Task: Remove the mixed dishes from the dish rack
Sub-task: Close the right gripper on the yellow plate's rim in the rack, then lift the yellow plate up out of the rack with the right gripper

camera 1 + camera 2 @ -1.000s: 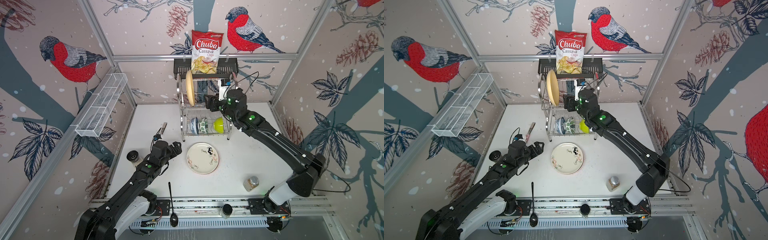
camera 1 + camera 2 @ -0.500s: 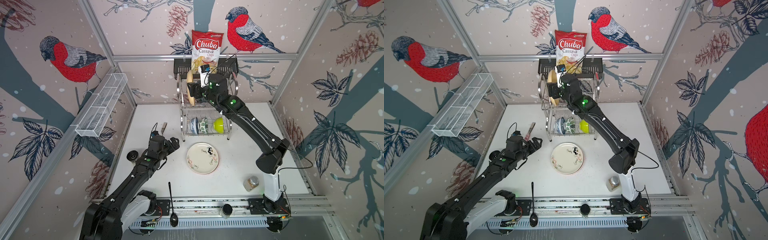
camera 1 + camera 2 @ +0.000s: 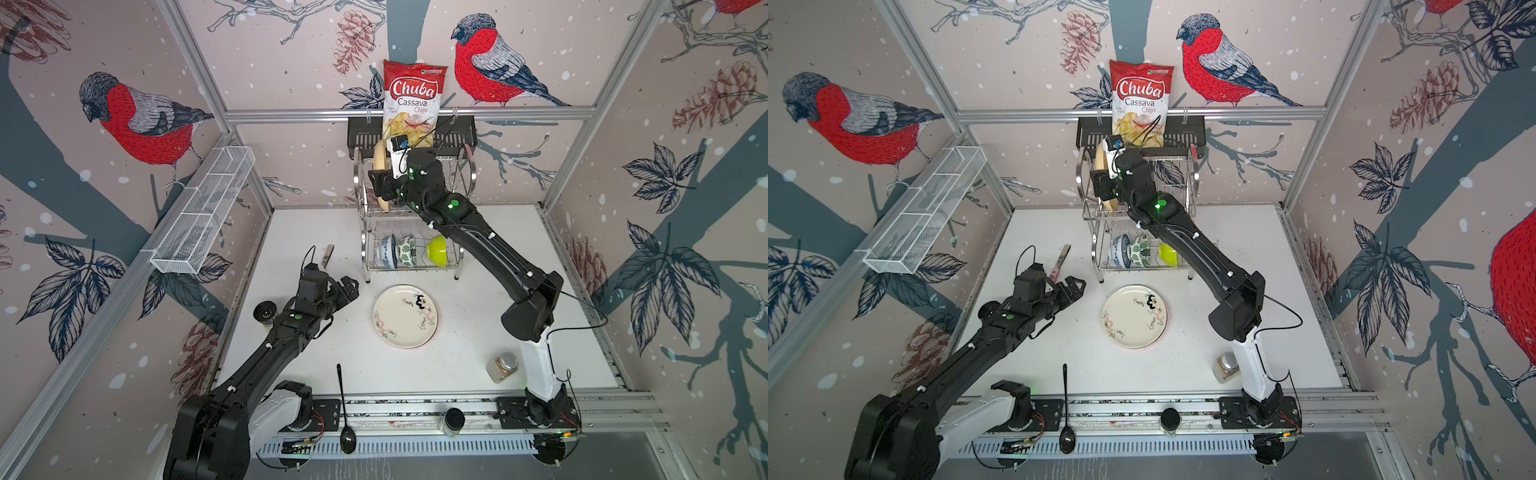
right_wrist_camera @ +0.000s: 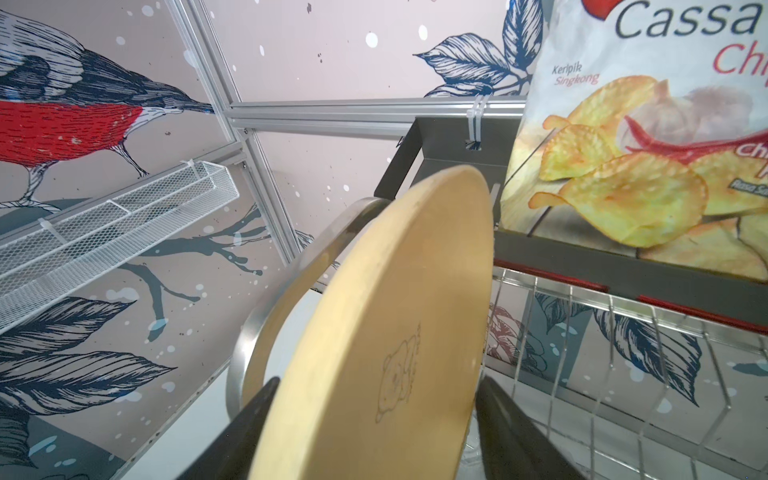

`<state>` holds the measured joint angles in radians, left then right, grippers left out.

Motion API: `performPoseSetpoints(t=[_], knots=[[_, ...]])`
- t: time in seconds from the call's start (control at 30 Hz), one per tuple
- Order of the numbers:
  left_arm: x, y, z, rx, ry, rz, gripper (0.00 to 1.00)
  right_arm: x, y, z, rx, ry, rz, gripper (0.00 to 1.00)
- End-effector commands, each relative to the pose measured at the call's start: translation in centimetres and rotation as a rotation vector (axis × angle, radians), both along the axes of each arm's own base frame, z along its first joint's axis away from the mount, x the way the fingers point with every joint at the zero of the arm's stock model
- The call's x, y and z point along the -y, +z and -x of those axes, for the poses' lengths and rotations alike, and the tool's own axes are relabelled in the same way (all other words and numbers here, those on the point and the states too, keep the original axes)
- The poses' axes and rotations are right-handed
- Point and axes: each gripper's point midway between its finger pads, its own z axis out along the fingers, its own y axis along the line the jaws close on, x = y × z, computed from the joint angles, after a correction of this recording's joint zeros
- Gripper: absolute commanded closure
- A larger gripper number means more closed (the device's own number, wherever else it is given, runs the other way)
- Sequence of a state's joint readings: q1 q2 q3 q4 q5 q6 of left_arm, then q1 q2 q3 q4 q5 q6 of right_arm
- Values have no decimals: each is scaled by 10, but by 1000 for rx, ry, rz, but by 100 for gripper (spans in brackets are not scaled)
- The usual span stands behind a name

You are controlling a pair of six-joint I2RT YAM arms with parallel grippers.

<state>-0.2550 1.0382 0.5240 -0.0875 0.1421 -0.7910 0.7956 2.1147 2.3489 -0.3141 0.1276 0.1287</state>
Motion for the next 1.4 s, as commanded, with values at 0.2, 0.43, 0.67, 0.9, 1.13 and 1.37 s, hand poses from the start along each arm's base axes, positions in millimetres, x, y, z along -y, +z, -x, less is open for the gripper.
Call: performPoseSetpoints(t=[0.2,0.43,0.67,0.9,1.13,1.37], knots=[[2,4,-1,24,-17,12,4,-2,-3,-9,19,14,-18,36],[2,-2,2,5,-23,18,4,-2,-7,-9,12,22,-15,46],[1,0,2,5,-26,2,4,-1,-4,-9,11,25,-33,59],[4,-1,0,6,-28,18,4,-3,1,-5,-5,45,-66,75],[4,1,-2,11,-33,18,4,4,19,1,-4,42,-111,82],[5,4,-1,19,-36,23,4,9,48,24,-6,96,-191,88]])
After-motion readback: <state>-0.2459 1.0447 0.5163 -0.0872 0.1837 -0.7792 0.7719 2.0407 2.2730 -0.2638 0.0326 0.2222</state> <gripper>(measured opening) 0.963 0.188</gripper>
